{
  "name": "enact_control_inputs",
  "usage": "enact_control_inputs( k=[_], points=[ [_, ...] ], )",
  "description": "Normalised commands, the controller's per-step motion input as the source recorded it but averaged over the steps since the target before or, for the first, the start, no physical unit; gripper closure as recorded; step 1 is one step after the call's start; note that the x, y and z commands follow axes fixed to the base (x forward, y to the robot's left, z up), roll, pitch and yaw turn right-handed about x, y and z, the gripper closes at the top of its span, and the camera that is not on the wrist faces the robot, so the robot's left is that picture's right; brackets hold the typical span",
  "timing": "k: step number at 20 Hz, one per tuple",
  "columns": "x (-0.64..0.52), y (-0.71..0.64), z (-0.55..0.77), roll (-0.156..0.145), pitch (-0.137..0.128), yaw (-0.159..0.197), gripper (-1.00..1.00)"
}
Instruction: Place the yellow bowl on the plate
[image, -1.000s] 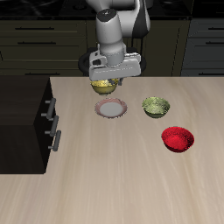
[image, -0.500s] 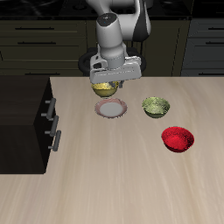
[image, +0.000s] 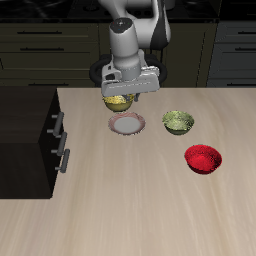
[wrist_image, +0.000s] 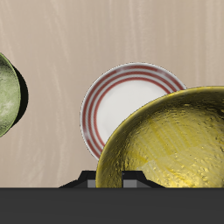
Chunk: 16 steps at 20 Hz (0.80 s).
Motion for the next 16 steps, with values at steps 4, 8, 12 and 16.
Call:
enact_control_inputs(
  k=[4, 8, 12, 16],
  points=[
    [0.14, -0.22, 0.02, -0.054, 0.012, 0.002, 1.0],
    [0.01, 0.08, -0.11, 0.021, 0.009, 0.023, 1.0],
    [0.03, 0.03, 0.0, 0.009, -0.004, 0.003, 1.0],
    [-0.1, 0.02, -0.01, 0.011, 0.0, -0.017, 1.0]
  ],
)
